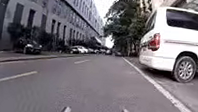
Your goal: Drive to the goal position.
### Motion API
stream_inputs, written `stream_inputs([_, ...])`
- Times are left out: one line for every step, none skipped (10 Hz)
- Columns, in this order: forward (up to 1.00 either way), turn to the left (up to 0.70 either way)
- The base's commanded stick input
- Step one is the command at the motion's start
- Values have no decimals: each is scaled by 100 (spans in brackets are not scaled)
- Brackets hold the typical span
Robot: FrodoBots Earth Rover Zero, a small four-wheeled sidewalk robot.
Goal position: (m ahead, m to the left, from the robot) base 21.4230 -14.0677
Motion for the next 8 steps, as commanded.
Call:
stream_inputs([70, 0])
stream_inputs([70, 0])
stream_inputs([70, 0])
stream_inputs([70, 0])
stream_inputs([70, 0])
stream_inputs([70, 0])
stream_inputs([70, 0])
stream_inputs([70, 0])
